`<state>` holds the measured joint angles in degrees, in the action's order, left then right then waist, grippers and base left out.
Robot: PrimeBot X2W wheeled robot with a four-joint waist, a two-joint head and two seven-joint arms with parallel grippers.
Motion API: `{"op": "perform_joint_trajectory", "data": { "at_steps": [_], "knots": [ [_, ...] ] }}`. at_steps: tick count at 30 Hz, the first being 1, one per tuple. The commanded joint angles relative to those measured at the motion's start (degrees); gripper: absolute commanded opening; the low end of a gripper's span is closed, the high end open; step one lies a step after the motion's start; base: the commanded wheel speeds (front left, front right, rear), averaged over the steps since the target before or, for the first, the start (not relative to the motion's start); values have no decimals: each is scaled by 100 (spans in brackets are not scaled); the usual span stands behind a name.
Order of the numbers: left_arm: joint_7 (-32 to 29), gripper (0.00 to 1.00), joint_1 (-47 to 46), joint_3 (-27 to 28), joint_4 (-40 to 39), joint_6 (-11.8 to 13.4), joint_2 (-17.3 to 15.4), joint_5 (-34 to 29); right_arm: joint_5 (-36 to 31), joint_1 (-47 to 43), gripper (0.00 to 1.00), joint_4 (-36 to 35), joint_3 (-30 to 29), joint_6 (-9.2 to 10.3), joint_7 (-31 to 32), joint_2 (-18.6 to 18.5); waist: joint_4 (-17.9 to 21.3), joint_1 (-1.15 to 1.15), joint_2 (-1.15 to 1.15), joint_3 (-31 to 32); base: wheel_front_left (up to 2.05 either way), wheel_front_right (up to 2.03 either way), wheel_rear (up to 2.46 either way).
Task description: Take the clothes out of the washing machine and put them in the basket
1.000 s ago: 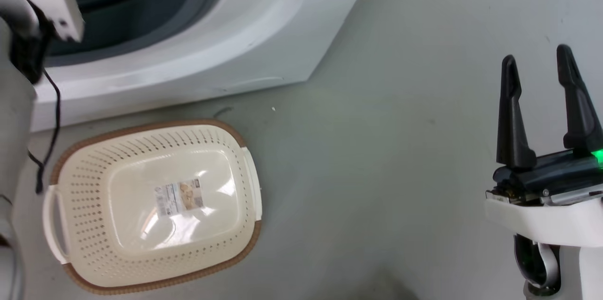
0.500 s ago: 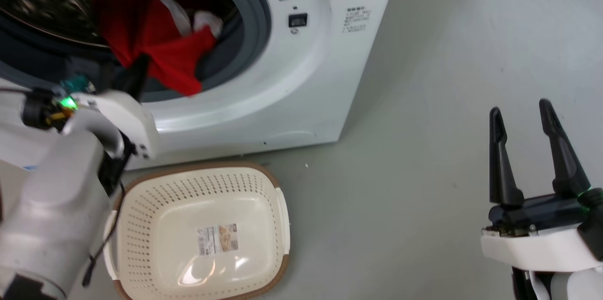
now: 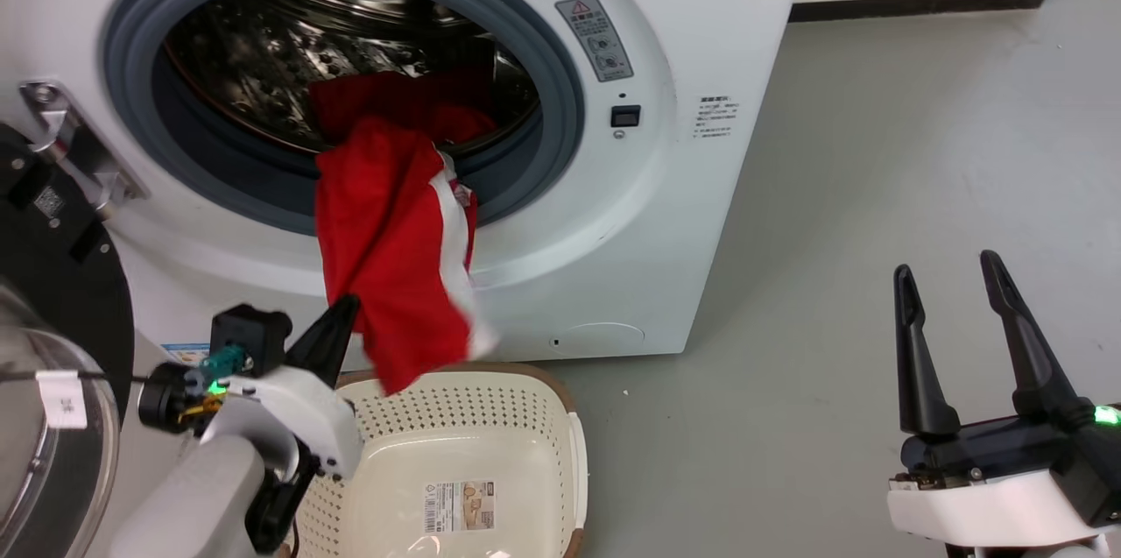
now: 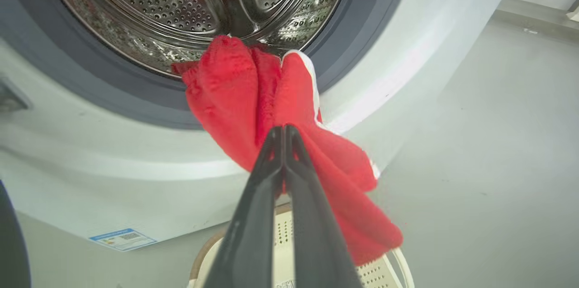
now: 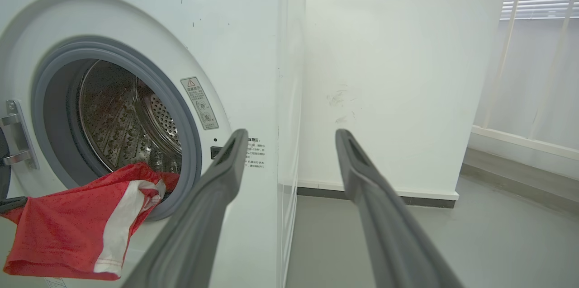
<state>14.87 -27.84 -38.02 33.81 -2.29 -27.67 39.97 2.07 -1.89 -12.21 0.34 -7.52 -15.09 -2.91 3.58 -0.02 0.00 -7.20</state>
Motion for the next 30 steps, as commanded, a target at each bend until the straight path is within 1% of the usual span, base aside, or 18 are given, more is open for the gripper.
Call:
{"op": "perform_joint_trajectory", "data": {
  "at_steps": [1,7,11,14,18,21,26,30],
  "knots": [
    [11,0,62,19,-53,49,-5,11,-3,-43,100,-6,9,6,-12,4,-21,2,0,-6,0,0,0],
    [-19,0,251,53,51,136,48,147,-38,122,100,-20,83,6,-12,4,92,2,0,-256,0,0,0],
    [-19,0,186,93,407,53,152,278,-9,256,100,-29,74,6,-12,4,263,2,0,-495,0,0,0],
    [-34,0,152,57,882,-24,236,315,31,349,100,-20,83,6,-12,5,416,2,0,-634,0,0,0],
    [-59,0,253,12,1579,-193,482,455,70,405,100,-7,99,6,-12,5,602,2,0,-705,0,0,0],
    [-21,0,323,-48,1933,-315,688,497,97,373,100,-9,57,5,-12,5,657,2,0,-712,0,0,0],
    [2,0,386,-197,2351,-431,971,462,98,359,100,13,44,6,-12,5,676,2,0,-716,0,0,0],
    [20,0,406,-259,2672,-480,1117,514,117,415,100,-4,51,6,-12,5,684,2,0,-749,0,0,0]
  ]
}}
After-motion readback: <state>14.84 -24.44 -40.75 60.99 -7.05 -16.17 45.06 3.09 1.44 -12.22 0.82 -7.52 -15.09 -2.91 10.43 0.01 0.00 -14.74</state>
